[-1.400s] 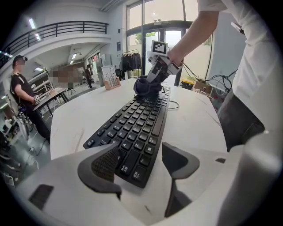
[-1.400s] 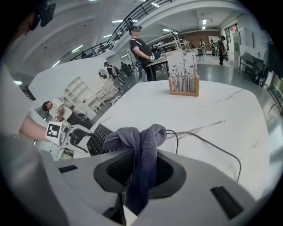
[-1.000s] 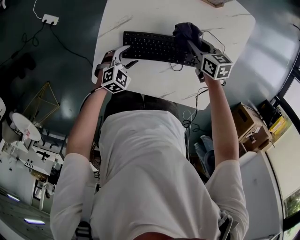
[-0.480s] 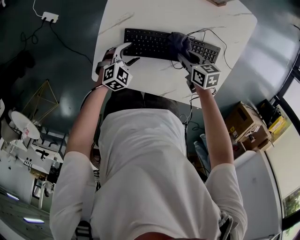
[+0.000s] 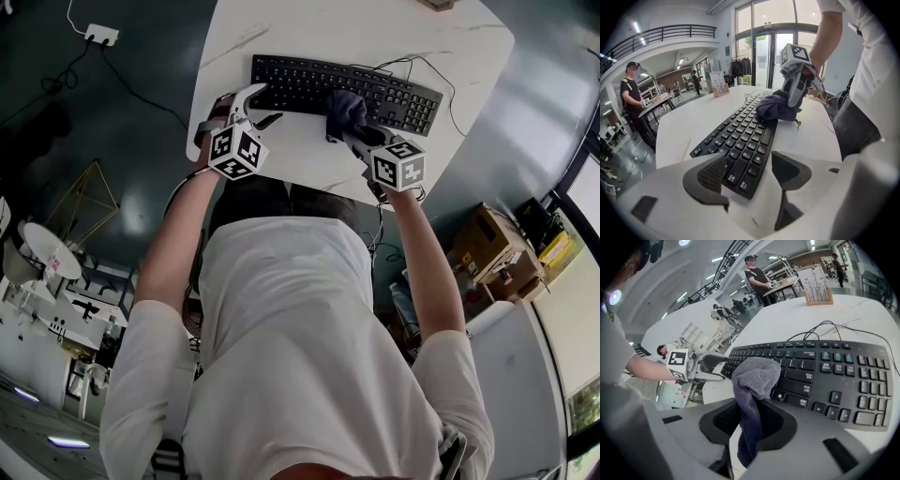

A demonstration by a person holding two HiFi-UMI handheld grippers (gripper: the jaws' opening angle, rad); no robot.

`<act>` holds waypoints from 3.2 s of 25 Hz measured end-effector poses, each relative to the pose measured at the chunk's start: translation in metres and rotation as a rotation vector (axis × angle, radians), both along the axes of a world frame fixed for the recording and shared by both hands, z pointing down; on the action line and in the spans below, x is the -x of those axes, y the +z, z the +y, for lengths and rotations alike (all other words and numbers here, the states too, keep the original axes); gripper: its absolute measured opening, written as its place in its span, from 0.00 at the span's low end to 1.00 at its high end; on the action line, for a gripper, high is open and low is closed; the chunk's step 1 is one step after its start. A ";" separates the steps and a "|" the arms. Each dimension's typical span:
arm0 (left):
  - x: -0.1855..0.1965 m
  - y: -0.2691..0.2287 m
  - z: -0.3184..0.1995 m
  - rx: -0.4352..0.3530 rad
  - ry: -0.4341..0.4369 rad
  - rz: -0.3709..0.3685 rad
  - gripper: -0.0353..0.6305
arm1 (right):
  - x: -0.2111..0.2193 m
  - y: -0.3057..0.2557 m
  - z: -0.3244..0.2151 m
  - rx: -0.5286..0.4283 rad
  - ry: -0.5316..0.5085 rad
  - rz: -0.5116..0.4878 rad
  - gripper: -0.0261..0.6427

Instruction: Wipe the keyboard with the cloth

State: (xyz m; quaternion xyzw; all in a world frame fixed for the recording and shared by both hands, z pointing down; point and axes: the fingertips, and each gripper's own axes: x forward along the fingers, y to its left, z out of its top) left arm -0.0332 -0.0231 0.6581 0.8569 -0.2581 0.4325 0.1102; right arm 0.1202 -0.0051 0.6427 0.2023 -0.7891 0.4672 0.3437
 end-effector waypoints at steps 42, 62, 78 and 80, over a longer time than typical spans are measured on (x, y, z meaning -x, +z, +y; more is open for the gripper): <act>0.022 -0.001 0.005 0.015 -0.024 0.005 0.51 | 0.040 -0.038 -0.145 -0.244 0.004 -0.071 0.19; 0.023 0.004 0.004 0.018 -0.045 0.022 0.51 | 0.072 -0.004 -0.012 -0.045 -0.089 -0.074 0.19; 0.032 0.008 0.008 0.042 -0.023 0.016 0.51 | 0.106 -0.001 -0.009 -0.091 -0.441 -0.043 0.19; 0.029 0.008 0.008 0.041 -0.007 0.022 0.51 | 0.106 0.000 -0.026 -0.088 -0.442 -0.034 0.19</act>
